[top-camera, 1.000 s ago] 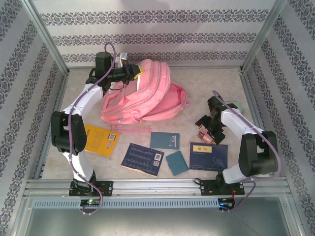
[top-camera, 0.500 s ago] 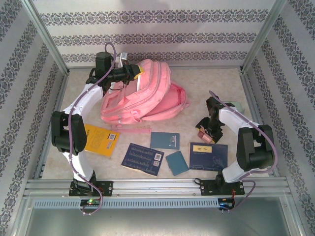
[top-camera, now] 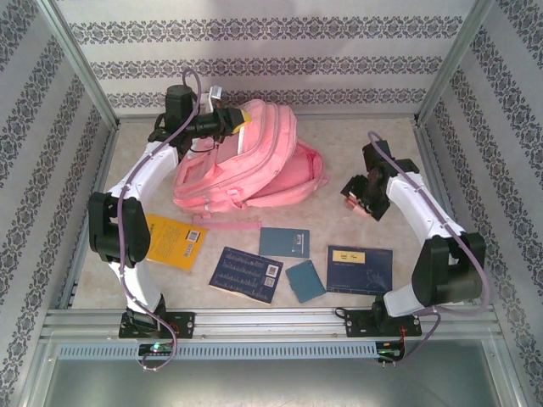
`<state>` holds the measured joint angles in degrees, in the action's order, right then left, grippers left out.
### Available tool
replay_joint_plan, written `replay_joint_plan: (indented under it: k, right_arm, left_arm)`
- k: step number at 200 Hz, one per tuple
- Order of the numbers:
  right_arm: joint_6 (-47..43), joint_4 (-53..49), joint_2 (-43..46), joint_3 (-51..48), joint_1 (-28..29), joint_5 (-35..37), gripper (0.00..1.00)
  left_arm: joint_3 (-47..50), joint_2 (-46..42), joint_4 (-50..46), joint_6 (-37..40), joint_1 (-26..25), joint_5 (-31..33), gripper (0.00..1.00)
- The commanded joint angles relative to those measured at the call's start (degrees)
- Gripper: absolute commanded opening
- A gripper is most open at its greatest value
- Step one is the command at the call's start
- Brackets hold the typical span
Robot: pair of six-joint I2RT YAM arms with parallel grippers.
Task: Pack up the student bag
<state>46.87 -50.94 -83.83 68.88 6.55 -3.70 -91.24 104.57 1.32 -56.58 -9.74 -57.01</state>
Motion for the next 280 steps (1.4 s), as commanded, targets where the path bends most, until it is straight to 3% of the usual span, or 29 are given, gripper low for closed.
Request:
replay_joint_plan:
  k: [1,58,102,175,185,192,196,247,280]
  right_arm:
    - [-1.19,4.23,2.5,5.54,1.47,-4.23,0.66]
    - [-1.97,8.37,-8.28,18.85,5.73,-21.94,0.65]
    - [4.94,16.55,-15.16,18.62,10.3,-31.44,0.65]
    - [19.93,30.51,-28.33,25.07,21.53,-35.12,0.71]
    - [21.23,31.71,-30.41,27.66,23.24,-35.74,0.78]
    - [21.72,31.36,-31.74,29.79,24.27,-35.5,0.95]
    - [21.57,30.51,-32.45,31.15,24.74,-35.13,0.98]
    - [19.21,25.23,-33.12,33.95,25.05,-32.95,0.98]
    - [13.7,20.2,-30.63,34.37,24.16,-30.31,0.98]
  left_arm:
    - [-4.46,-2.62,7.43,1.45,-2.02,-5.26,0.0]
    - [-3.44,-4.95,14.91,-0.76,-2.0,-8.64,0.0]
    - [-2.05,-5.52,24.34,-6.31,-2.03,-9.86,0.0]
    - [-1.22,-5.57,30.05,-9.69,-2.39,-9.88,0.0]
    - [-1.36,-5.36,30.15,-9.55,-2.6,-10.07,0.0]
    - [-1.38,-5.28,30.4,-9.61,-2.59,-10.24,0.0]
    - [-1.41,-5.24,30.48,-9.68,-2.72,-10.29,0.0]
    - [-1.4,-5.08,30.08,-9.08,-2.48,-10.38,0.0]
    - [-1.57,-5.13,24.93,-5.73,-1.55,-9.75,0.0]
